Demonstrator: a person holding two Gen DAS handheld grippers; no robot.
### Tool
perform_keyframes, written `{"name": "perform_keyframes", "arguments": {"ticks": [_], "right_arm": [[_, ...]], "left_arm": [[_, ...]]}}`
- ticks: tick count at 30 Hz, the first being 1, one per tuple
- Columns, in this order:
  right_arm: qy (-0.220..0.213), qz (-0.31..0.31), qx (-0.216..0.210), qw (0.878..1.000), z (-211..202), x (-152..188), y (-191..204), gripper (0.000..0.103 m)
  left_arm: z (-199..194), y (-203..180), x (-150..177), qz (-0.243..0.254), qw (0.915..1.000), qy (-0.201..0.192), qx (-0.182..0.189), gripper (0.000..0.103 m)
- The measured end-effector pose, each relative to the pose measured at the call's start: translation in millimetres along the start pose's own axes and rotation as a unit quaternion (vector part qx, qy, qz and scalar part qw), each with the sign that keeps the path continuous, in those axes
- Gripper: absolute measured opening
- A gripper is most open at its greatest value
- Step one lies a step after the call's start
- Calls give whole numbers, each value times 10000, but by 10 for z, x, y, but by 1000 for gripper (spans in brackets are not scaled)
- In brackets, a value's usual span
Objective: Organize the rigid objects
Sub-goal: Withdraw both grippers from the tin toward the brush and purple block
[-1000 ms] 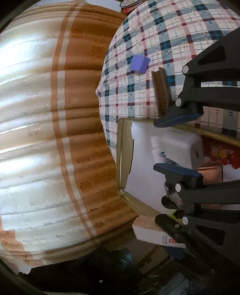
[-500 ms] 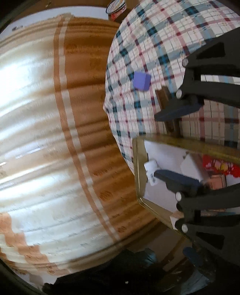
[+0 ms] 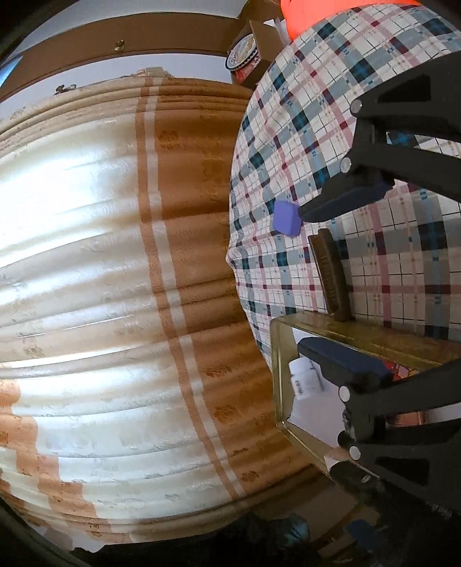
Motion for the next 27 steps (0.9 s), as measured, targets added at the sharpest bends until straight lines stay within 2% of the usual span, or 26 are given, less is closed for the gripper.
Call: {"name": "perform_keyframes", "arguments": {"ticks": [9, 18, 24, 27], "right_arm": [[-82, -19, 393, 9992, -51, 6, -29, 71], [-237, 59, 437, 9987, -140, -4, -100, 71], [-268, 188, 495, 9982, -204, -15, -218, 71], [-312, -9, 805, 9963, -225, -42, -300, 71]], "left_arm": [[-40, -20, 31, 69, 9999, -14, -97, 101], [-129, -140, 48, 275, 9993, -159, -180, 102], [-175, -267, 84, 226, 9997, -50, 38, 102], [-231, -388, 98, 380, 9992, -146, 67, 102]]}}
Point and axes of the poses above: each gripper's, at about its wrist camera, not at the fingertips, and z roughly the way its jaws point, y to its left, x to its underside, the point moved 2 cm from there along z, roughly the way its jaws point, and after that the axes turned 7 degrees about -x, right-handed, at the moved point
